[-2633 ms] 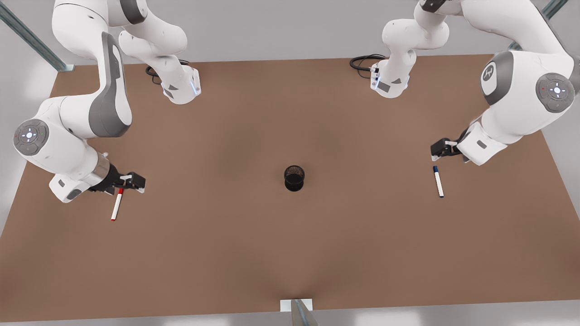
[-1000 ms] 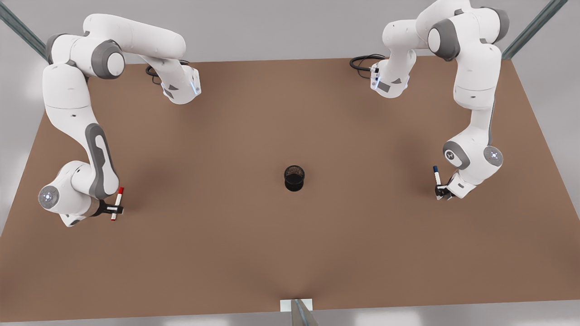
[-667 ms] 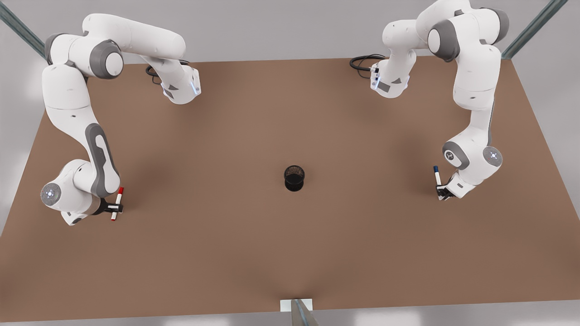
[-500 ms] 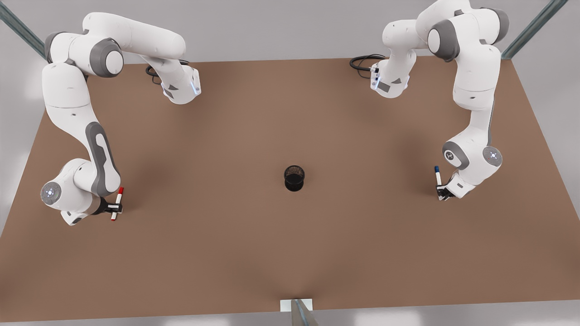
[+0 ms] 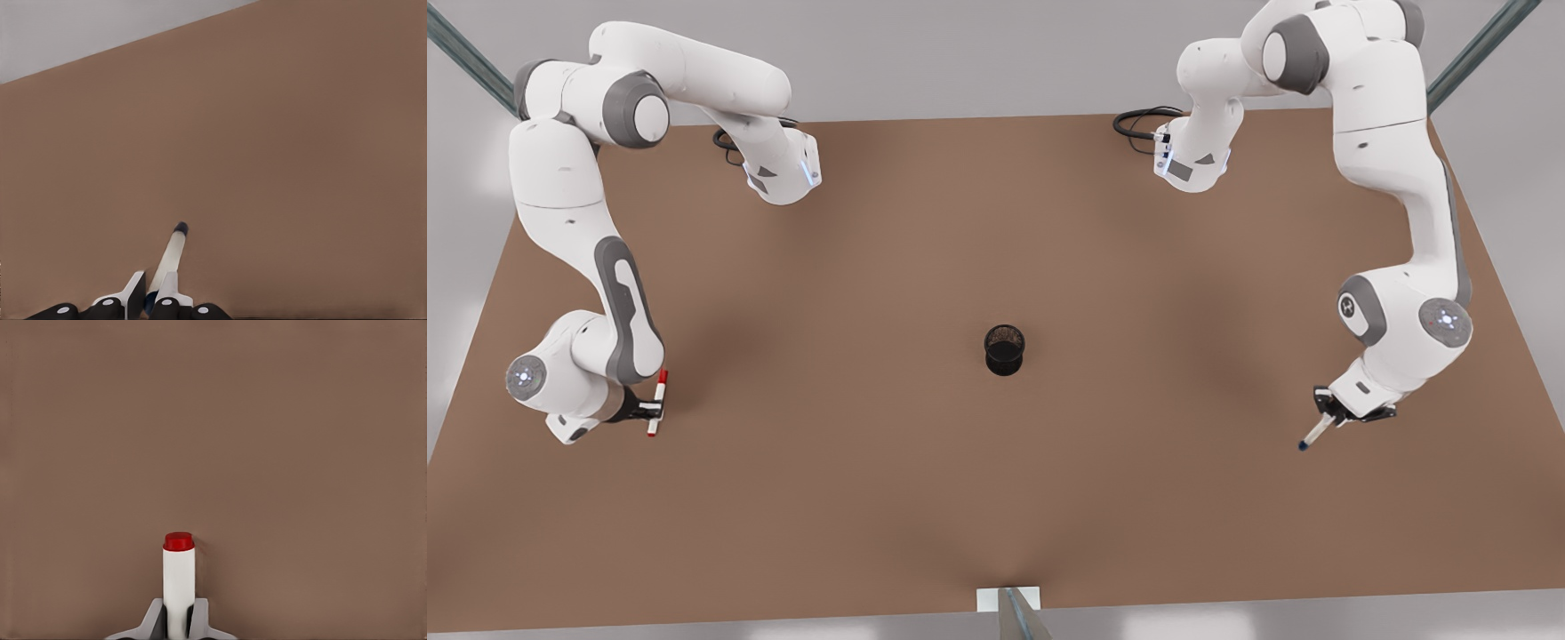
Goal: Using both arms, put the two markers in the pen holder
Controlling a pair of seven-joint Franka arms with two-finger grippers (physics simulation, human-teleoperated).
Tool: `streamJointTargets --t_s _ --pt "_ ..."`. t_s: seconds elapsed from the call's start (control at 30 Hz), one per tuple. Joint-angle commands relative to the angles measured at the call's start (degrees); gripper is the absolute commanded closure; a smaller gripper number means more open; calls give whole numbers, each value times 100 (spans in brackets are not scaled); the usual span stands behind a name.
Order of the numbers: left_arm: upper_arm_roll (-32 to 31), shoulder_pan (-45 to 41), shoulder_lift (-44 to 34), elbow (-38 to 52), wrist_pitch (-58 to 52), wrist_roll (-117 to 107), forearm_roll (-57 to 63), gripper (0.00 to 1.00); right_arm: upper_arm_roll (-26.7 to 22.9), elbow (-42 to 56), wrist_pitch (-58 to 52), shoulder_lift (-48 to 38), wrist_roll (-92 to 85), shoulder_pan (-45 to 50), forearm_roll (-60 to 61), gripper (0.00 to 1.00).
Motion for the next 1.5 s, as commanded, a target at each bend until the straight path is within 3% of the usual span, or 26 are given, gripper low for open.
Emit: streamJointTargets --t_s 0.0,0.1,0.3,0.43,0.7,0.9,1.43,1.47 --pt "-59 -44 -58 124 -1087 -1583 329 79 36 23 -49 -159 -98 35 -62 76" --pt "-419 -211 -84 387 -1385 -2426 320 79 351 181 -462 -580 -89 18 -71 75" --pt "-445 -1933 -365 1390 -3135 -5238 -127 79 1582 1034 -1051 -950 -265 -44 -18 76" --pt "-445 -2962 -471 1619 -3434 -6838 -567 79 2197 1350 -1025 -941 -168 18 289 76" --pt "-472 -3753 -251 1680 -2968 -7946 -664 79 3235 1579 -1227 -1029 1176 105 245 76" --pt "-507 -3999 223 2269 -2590 -8544 -893 79 3217 2133 -1183 -888 2741 1222 -247 76" --pt "-507 -4175 926 2260 -2423 -8500 -603 79 3288 2001 -858 -818 3172 1661 -212 75" --pt "-507 -4175 962 2260 -2415 -8500 -603 12 3288 2001 -858 -818 3172 1670 -212 75"
